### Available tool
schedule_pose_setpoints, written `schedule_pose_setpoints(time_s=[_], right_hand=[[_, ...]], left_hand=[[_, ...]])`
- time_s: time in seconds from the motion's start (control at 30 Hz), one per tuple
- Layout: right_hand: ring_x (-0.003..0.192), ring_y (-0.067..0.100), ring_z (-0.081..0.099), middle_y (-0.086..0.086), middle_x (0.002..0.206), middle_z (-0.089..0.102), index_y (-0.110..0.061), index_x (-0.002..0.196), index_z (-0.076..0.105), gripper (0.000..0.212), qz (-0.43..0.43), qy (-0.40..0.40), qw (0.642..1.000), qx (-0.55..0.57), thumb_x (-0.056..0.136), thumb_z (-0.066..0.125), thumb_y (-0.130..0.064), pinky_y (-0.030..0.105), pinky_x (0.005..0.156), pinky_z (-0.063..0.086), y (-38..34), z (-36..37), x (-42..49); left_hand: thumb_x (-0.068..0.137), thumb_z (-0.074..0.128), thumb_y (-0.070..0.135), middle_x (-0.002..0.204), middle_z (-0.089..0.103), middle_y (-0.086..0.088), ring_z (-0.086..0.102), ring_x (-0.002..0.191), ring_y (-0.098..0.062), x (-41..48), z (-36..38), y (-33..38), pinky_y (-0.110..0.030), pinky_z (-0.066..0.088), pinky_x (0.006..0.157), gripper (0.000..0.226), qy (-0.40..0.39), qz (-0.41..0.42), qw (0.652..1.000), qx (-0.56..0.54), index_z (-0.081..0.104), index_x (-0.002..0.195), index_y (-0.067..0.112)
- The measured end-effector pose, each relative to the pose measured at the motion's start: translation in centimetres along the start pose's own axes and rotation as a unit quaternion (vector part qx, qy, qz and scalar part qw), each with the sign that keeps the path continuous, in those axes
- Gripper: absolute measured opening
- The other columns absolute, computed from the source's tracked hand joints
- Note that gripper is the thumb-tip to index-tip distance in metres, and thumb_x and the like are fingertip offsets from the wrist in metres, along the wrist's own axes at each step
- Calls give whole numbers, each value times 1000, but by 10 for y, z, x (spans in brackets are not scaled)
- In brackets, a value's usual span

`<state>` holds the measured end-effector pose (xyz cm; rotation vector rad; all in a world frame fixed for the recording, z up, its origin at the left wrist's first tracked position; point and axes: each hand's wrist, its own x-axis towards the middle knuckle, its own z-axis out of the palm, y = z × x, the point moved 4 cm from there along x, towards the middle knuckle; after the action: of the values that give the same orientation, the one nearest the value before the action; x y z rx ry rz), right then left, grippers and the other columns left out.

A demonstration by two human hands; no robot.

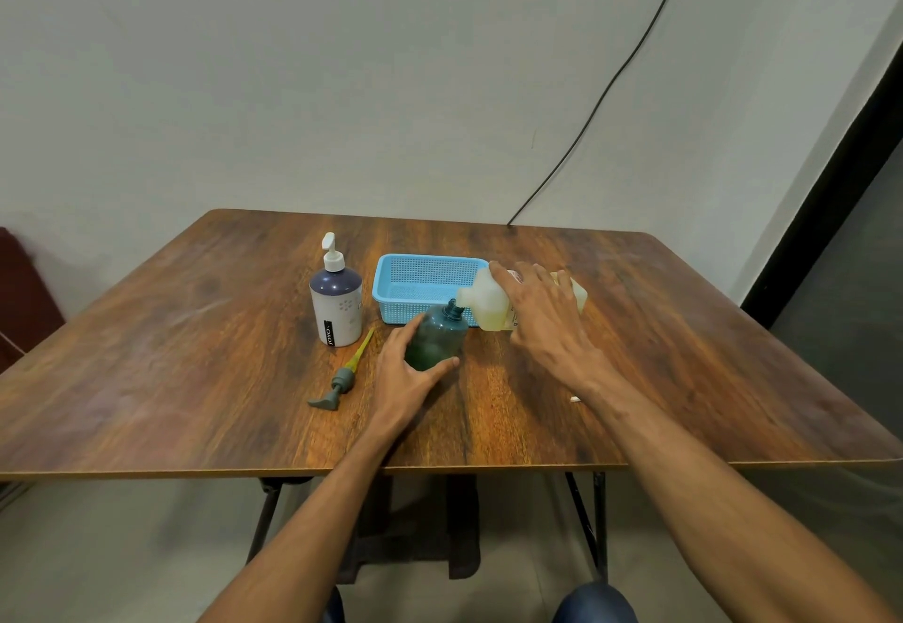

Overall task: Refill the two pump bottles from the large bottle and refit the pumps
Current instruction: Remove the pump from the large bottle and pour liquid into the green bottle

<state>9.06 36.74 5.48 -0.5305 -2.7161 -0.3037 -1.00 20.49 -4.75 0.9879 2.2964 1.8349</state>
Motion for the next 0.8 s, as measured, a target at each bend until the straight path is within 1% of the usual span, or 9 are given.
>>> schedule_pose_setpoints(time_s=[0.17, 0.3, 0.47, 0.53, 0.7, 0.8], right_hand=[[137, 36, 43, 13, 148, 47, -25, 155, 27, 95, 2, -2, 1000, -5, 76, 81, -23, 59, 112, 31, -1, 0, 1], [137, 36, 44, 13, 148, 47, -24, 155, 28, 96, 3, -2, 1000, -6, 76, 82, -24, 60, 113, 31, 0, 0, 1], [135, 35, 45, 12, 145, 49, -25, 154, 29, 92, 2, 1, 1000, -6, 77, 79, -21, 59, 111, 31, -1, 0, 1], [135, 35, 44, 12, 146, 48, -25, 154, 29, 92, 2, 0, 1000, -3, 78, 79, -21, 59, 112, 31, -1, 0, 1], [135, 34, 44, 11, 147, 48, -25, 155, 28, 91, 0, 3, 1000, -7, 79, 78, -22, 58, 111, 31, -1, -2, 1], [137, 35, 43, 12, 148, 47, -24, 155, 27, 93, 1, 0, 1000, -5, 78, 79, -23, 59, 112, 30, -1, -2, 1]], left_hand=[[77, 85, 33, 137, 48, 8, 47, 127, -12, 0, 0, -2, -37, 45, 107, 80, 1, 4, 1000, 1, 43, 146, 30], [77, 85, 33, 133, 47, 12, 46, 125, -10, 1, 1, -2, -32, 43, 105, 78, 1, 7, 1000, 0, 39, 140, 41], [76, 86, 31, 131, 47, 13, 47, 123, -7, 1, 1, -2, -26, 42, 102, 81, 3, 5, 1000, -7, 44, 146, 28], [76, 85, 31, 131, 48, 13, 47, 122, -7, 1, 1, -3, -26, 42, 102, 82, 3, 6, 1000, -8, 44, 147, 26], [76, 85, 33, 131, 47, 13, 47, 123, -8, 1, 1, -3, -28, 42, 102, 83, 3, 2, 1000, -1, 44, 147, 26], [76, 86, 33, 130, 47, 14, 47, 122, -7, 2, 1, -3, -27, 42, 102, 83, 5, 2, 1000, 0, 44, 147, 27]])
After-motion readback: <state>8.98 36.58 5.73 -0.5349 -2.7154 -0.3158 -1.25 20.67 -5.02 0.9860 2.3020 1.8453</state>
